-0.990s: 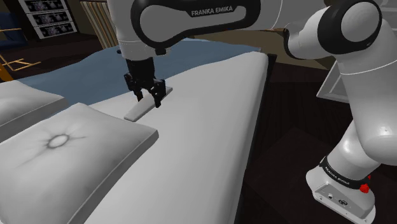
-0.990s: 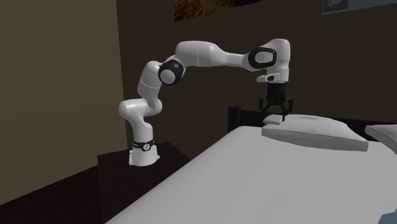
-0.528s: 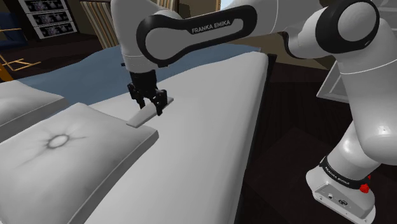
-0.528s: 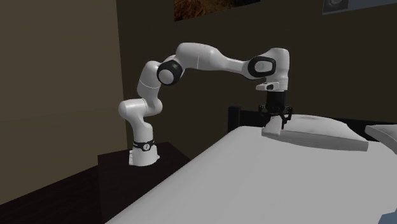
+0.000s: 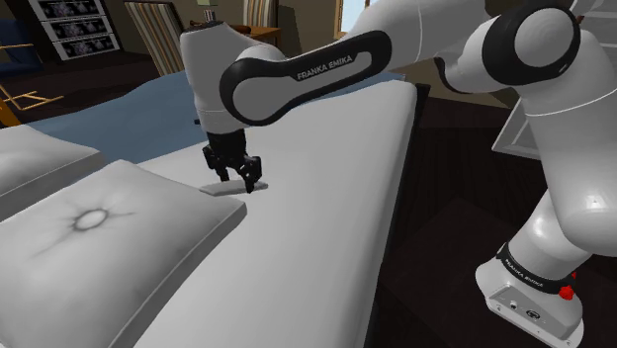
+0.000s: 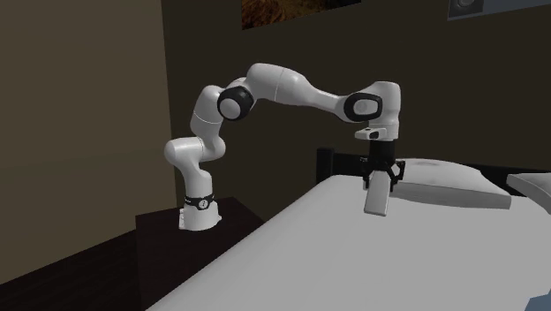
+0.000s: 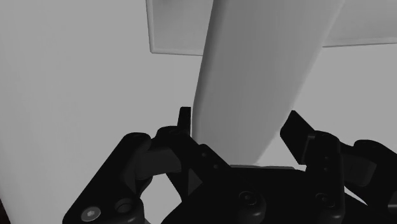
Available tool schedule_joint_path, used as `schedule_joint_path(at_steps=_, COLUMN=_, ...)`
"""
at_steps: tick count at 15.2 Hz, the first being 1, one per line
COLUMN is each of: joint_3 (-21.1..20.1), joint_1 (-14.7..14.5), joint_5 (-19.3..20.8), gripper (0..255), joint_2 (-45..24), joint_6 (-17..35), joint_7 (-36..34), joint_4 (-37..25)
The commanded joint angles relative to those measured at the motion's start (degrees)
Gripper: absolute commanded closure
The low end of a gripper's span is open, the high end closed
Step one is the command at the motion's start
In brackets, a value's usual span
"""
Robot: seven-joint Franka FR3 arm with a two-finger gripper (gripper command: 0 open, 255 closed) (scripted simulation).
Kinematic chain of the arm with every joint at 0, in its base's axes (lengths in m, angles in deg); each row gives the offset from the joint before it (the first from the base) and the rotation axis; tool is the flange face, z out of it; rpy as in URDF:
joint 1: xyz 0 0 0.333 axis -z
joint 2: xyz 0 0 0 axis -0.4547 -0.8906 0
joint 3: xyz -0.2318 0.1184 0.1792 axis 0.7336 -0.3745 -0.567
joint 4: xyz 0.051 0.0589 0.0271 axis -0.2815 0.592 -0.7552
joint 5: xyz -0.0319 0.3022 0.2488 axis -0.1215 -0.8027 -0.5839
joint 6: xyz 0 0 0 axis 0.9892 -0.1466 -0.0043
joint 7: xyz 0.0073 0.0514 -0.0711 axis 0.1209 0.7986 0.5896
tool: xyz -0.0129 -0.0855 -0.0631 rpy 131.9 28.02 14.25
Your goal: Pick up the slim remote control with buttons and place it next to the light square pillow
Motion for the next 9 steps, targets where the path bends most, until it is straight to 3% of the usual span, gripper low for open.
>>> schedule_joint_path(at_steps=1, joint_3=0.18, joint_1=0.17, joint_5=0.28, gripper=255, joint_2=-0.32, joint_6=1.35, joint_7=-0.31, joint_4=1.21)
schedule_joint_path(at_steps=9, joint_3=1.21, joint_1=0.22, joint_5=1.81, gripper=255, joint_2=-2.41, joint_6=6.09, joint_7=-1.37, joint_4=4.31)
